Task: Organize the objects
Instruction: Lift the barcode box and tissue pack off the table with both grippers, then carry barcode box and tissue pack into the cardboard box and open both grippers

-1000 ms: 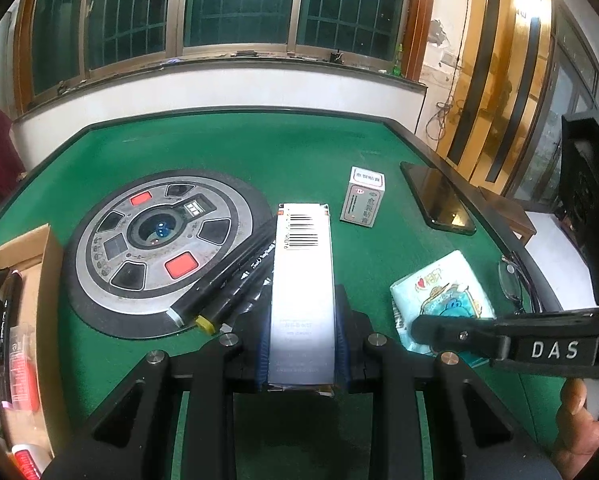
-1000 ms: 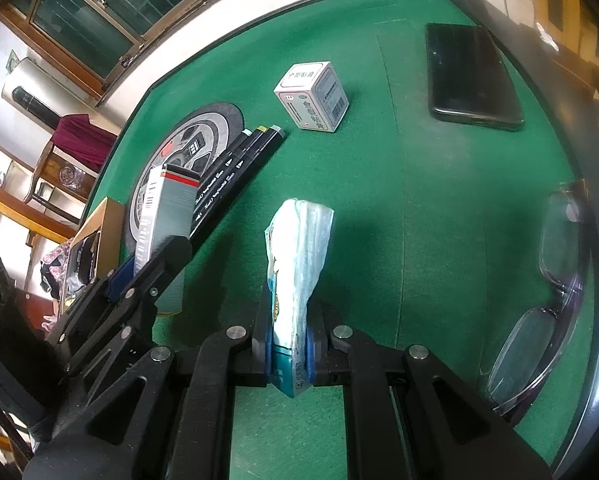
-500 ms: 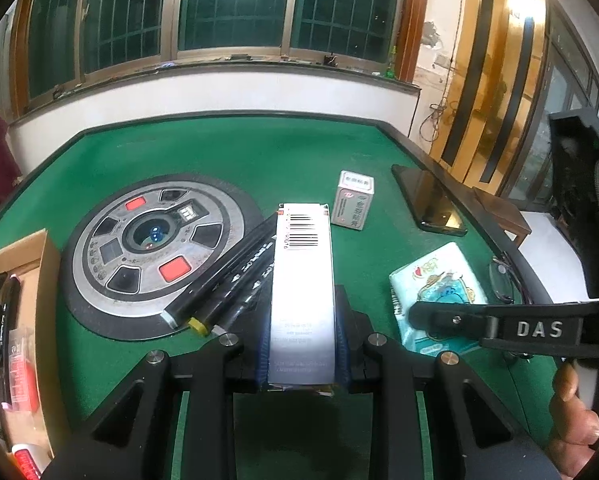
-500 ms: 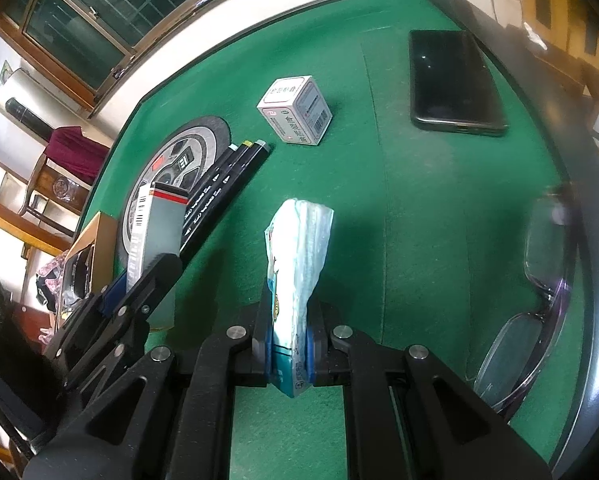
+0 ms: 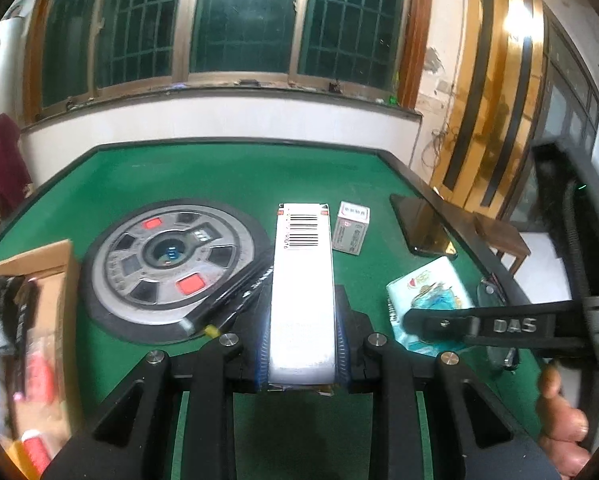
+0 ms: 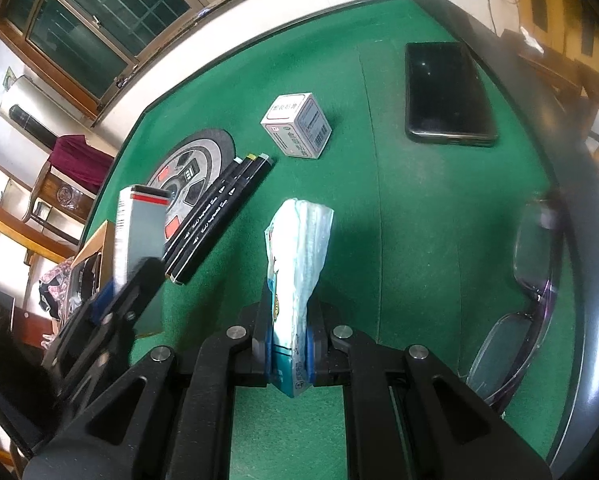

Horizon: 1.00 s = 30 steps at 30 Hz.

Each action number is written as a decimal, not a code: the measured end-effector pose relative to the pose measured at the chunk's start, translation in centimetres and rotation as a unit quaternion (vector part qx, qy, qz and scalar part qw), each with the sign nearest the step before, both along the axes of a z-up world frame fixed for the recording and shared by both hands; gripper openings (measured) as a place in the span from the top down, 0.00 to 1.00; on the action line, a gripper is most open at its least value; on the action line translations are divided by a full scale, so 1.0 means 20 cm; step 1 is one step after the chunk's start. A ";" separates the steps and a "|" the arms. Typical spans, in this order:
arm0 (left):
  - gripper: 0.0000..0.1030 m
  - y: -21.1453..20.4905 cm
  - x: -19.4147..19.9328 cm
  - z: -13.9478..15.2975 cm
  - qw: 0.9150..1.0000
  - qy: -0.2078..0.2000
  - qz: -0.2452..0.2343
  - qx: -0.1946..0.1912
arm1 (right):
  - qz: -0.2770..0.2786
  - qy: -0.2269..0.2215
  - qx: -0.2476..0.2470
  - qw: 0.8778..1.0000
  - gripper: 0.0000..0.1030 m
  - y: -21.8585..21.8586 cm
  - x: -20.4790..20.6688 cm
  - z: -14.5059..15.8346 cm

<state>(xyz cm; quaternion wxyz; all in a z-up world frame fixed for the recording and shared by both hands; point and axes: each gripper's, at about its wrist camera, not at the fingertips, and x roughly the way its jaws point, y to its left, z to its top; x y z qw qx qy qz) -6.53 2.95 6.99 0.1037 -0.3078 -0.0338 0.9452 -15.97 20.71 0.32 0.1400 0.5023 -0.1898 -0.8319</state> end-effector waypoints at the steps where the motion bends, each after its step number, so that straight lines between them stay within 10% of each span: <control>1: 0.78 -0.02 0.03 0.02 1.000 0.006 0.004 0.007 | 0.002 0.000 -0.001 1.000 0.92 -0.01 0.00 0.00; 15: 0.78 -0.44 0.40 0.21 0.994 0.052 0.069 0.063 | 0.022 0.034 0.009 0.999 0.92 -0.15 0.04 0.10; 30: 0.78 -0.98 0.41 -0.05 0.979 -0.007 0.173 0.109 | 0.170 0.057 -0.011 0.984 0.92 -0.91 0.06 0.30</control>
